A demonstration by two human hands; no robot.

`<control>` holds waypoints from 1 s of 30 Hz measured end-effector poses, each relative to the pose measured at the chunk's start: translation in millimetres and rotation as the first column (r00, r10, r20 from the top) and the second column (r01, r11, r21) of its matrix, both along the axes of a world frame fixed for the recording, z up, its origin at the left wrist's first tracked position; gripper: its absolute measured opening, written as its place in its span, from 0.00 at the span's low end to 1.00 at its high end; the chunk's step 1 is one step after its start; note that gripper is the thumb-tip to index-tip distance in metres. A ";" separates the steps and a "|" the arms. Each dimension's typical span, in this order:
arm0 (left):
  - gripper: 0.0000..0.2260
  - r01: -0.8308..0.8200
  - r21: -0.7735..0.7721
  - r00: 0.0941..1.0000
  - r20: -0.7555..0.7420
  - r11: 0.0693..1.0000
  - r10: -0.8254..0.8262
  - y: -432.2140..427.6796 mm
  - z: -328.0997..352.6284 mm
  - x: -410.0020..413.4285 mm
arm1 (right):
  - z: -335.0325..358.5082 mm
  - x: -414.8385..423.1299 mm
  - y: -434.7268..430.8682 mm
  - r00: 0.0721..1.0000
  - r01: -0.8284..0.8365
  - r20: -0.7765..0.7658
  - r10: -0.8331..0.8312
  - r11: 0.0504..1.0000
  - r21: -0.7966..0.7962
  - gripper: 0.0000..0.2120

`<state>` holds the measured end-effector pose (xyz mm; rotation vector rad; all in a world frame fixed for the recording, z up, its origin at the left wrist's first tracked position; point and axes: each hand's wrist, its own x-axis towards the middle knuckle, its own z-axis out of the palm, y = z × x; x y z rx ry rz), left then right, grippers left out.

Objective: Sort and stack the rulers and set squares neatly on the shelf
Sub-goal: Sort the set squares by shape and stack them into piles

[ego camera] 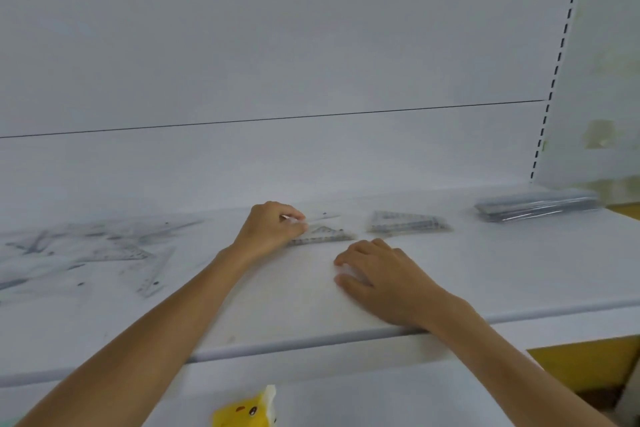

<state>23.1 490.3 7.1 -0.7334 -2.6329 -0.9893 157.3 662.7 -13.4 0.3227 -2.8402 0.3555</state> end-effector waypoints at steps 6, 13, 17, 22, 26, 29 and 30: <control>0.11 0.049 -0.014 0.999 0.001 0.999 -0.049 6.3 -9.8 3.0 | -1.9 -1.2 -1.7 1.000 0.005 -0.010 -0.005 1.000 0.000 0.17; 0.07 0.110 -0.060 0.994 0.018 0.992 -0.109 3.9 -16.9 -1.9 | -0.4 -0.7 -0.7 1.000 0.008 -0.005 -0.009 1.000 -0.016 0.17; 0.14 0.150 -0.050 0.989 0.017 0.987 -0.149 3.2 -17.8 -0.3 | -0.8 0.0 -0.6 1.000 0.013 0.004 -0.013 1.000 -0.014 0.18; 0.20 0.124 -0.102 0.992 -0.023 0.987 -0.127 3.7 -18.7 1.8 | -1.5 0.5 -0.8 1.000 0.019 0.006 -0.019 1.000 -0.014 0.18; 0.17 0.117 -0.001 0.991 -0.070 0.993 -0.116 -3.3 -12.4 8.1 | 4.5 2.7 -1.1 0.998 0.037 0.048 -0.036 0.999 -0.017 0.17; 0.13 0.121 0.019 0.992 -0.046 0.993 -0.120 -14.1 -3.8 12.7 | 10.9 4.3 -4.1 0.994 0.060 0.092 -0.059 0.998 -0.010 0.16; 0.13 0.125 0.002 0.992 -0.032 0.992 -0.125 -20.9 -1.6 14.2 | 12.7 3.9 -6.9 0.993 0.074 0.096 -0.073 0.997 -0.014 0.15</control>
